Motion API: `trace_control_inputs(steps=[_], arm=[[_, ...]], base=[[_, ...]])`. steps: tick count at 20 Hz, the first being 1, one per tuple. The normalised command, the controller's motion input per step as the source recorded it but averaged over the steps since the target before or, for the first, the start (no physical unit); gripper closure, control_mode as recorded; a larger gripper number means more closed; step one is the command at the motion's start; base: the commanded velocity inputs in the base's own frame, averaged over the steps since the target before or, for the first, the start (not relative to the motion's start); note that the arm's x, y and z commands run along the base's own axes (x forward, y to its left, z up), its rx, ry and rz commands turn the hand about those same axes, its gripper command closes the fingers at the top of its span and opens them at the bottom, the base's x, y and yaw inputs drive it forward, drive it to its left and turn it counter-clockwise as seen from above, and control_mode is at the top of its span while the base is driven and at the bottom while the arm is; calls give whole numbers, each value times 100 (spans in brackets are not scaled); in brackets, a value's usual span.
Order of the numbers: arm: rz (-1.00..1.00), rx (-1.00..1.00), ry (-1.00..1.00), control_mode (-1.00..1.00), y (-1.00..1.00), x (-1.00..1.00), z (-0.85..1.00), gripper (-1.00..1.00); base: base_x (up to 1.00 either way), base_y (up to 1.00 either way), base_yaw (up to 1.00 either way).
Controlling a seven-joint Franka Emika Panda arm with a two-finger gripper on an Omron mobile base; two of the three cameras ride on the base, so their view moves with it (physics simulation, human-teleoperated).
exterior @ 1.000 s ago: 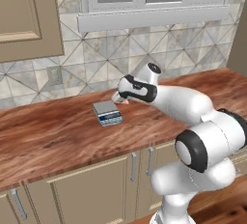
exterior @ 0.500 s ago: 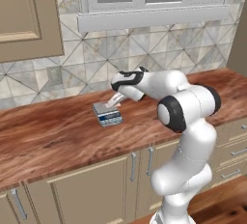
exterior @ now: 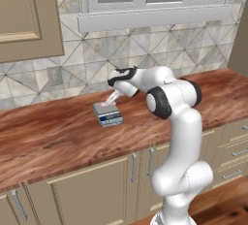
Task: Take the steak from the fridge and place it on the digital scale on the counter by the fridge. Wait a few seconds for a reading, then move it to the plate on the dining counter.
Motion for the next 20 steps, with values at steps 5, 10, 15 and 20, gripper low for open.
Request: trace_control_inputs(steps=[5, 10, 15, 20], arm=[[3, -1, 0, -100, 0, 33, -20, 100], [3, 0, 0, -100, 0, 3, -17, 100], [3, 0, 0, -100, 0, -34, -13, 100], [0, -1, 0, -100, 0, -40, -16, -100]], base=[[0, 0, 0], [0, 0, 0], [0, 0, 0], [0, 0, 0]])
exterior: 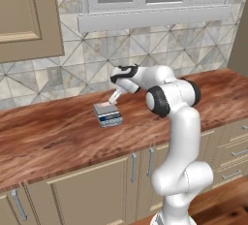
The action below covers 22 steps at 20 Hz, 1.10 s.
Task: Take the steak from the fridge and place it on the digital scale on the counter by the fridge. Wait a few seconds for a reading, then move it to the plate on the dining counter.
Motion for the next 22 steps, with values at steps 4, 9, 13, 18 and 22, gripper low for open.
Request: trace_control_inputs(steps=[4, 9, 13, 18, 22], arm=[[0, -2, -1, -100, 0, -2, -23, -100], [0, -6, -9, -100, 0, 12, -17, -100], [0, -7, -15, -100, 0, -2, 0, -100], [0, -6, -27, -100, 0, -30, 73, -100], [0, -3, -10, -100, 0, -43, 98, -100]], base=[[0, 0, 0], [0, 0, 0], [0, 0, 0], [0, 0, 0], [0, 0, 0]])
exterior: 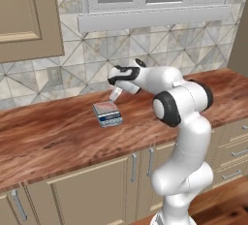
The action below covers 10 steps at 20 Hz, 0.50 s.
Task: Take the steak from the fridge and place it on the digital scale on the counter by the fridge. Wait a few seconds for a reading, then move it to the plate on the dining counter.
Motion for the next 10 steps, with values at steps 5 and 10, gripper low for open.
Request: trace_control_inputs(steps=[5, 10], arm=[[0, -4, 3, -100, 0, -51, 84, -100], [-4, -3, 26, -100, 0, -52, 54, -100]], base=[[0, 0, 0], [0, 0, 0]])
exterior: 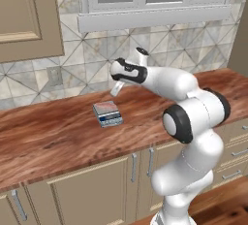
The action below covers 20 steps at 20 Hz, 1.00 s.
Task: Take the steak from the fridge and place it on the digital scale on the counter by the fridge. Wait a few seconds for a reading, then move it to the plate on the dining counter.
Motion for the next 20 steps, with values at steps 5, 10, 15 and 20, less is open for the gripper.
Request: trace_control_inputs(steps=[5, 10, 15, 20], arm=[[-2, 0, 47, -100, 1, -34, 12, -100], [0, -8, 37, -100, 4, -14, -29, -100], [-1, -10, 6, -100, 0, 0, -24, -100], [-1, -20, -22, -100, 0, -2, -6, -100]], base=[[0, 0, 0], [0, 0, 0], [0, 0, 0], [0, 0, 0]])
